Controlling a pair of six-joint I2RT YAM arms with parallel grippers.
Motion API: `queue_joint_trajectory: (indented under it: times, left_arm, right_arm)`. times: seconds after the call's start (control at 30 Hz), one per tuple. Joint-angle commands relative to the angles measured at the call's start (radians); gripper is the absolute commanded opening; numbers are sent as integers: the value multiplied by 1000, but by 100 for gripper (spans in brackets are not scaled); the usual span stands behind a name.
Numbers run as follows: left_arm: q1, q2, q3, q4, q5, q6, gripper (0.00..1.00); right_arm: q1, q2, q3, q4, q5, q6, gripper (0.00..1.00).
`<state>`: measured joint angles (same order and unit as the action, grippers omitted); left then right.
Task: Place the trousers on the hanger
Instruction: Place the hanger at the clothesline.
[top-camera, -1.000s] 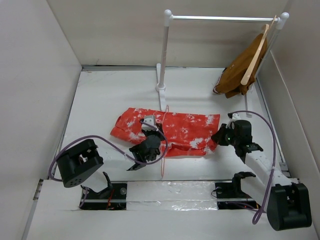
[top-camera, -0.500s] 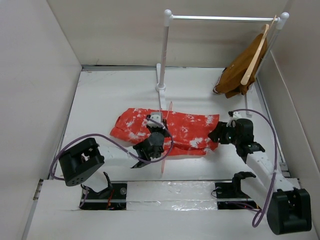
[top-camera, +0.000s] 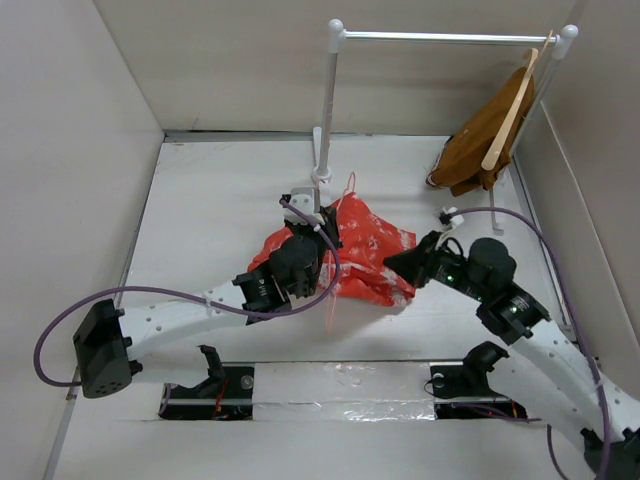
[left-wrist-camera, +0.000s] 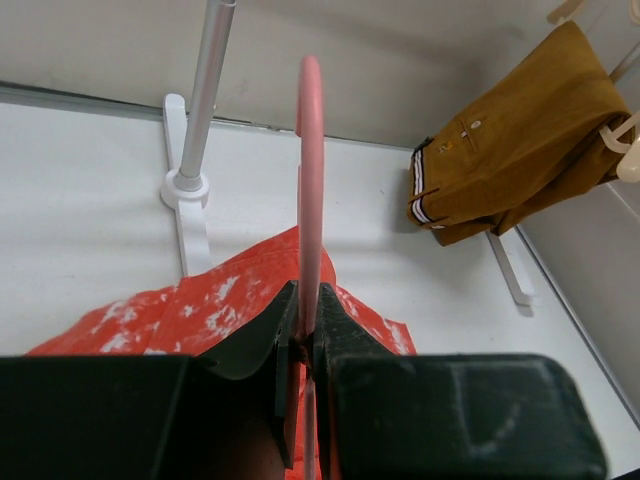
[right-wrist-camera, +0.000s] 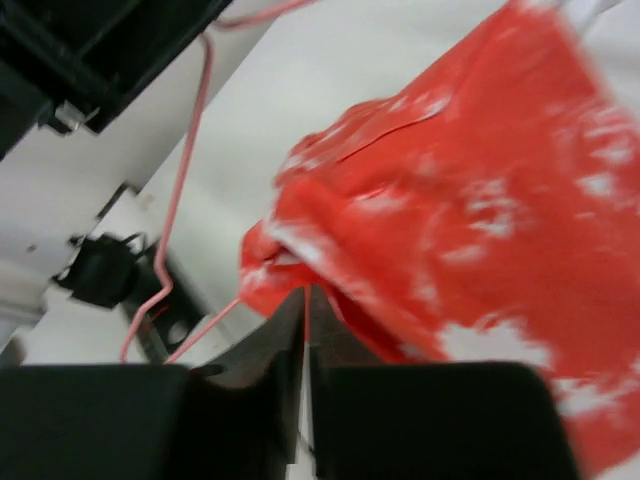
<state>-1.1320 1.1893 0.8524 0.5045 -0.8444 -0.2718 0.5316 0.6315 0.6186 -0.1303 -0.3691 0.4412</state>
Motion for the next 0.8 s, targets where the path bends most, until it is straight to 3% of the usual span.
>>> queue_joint_trajectory:
  times: [0.0, 0.03, 0.07, 0.13, 0.17, 0.33, 0.5, 0.6, 0.67, 0.73, 0.77]
  left_arm:
    - [-6, -51, 97, -55, 10, -29, 0]
    - [-6, -46, 99, -50, 10, -36, 0]
    - [-6, -43, 99, -44, 16, -37, 0]
    - [-6, -34, 100, -34, 41, -53, 0]
    - [-6, -20, 103, -31, 44, -58, 0]
    - [-6, -2, 111, -17, 70, -81, 0]
    - [-6, -17, 102, -1, 73, -83, 0]
    - [-6, -20, 106, -3, 64, -72, 0]
    - [-6, -31, 93, 11, 67, -73, 0]
    - [-6, -36, 88, 20, 76, -70, 0]
    - [-6, -34, 92, 17, 73, -69, 0]
  right_arm:
    - [180, 46, 82, 98, 140, 79, 17]
    - [255, 71, 107, 119, 206, 89, 41]
    - [255, 86, 115, 156, 231, 90, 50]
    - [349, 128, 121, 195, 274, 108, 63]
    - [373, 182, 128, 224, 297, 111, 64]
    - [455, 316, 130, 313, 331, 154, 61]
    - [455, 393, 107, 417, 329, 191, 55]
    - [464, 433, 115, 423, 325, 195, 38]
    - [464, 456, 116, 431, 322, 200, 36]
    - [464, 461, 110, 440, 318, 214, 19]
    - [473, 465, 106, 464, 318, 220, 17]
